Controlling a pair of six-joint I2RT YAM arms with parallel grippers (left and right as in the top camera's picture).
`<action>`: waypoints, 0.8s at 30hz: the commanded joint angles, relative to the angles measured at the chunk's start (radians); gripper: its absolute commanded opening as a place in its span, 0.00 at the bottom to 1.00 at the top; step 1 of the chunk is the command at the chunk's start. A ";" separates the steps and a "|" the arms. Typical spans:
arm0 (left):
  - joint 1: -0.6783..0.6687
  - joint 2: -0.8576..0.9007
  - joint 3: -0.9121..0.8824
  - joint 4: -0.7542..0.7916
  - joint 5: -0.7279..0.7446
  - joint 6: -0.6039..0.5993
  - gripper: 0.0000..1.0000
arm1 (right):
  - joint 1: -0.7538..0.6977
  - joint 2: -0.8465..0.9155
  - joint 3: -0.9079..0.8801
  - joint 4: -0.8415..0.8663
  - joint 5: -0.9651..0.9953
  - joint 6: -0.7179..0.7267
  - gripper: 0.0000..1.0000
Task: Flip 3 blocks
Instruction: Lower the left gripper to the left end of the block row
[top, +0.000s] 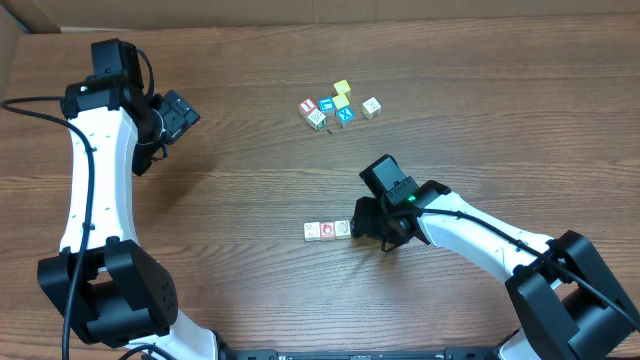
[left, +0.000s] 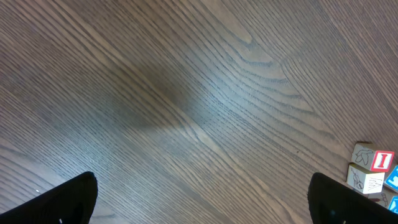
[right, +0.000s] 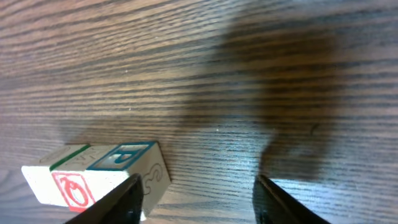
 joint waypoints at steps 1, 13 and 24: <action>0.000 0.007 0.016 0.001 -0.006 0.008 1.00 | 0.002 -0.014 0.005 -0.003 0.029 -0.003 0.60; 0.000 0.007 0.016 -0.043 0.026 0.026 0.99 | 0.002 -0.014 0.005 -0.018 0.068 -0.003 0.56; -0.050 0.010 -0.073 -0.197 0.216 0.224 0.28 | 0.002 -0.014 0.005 -0.013 0.072 0.002 0.08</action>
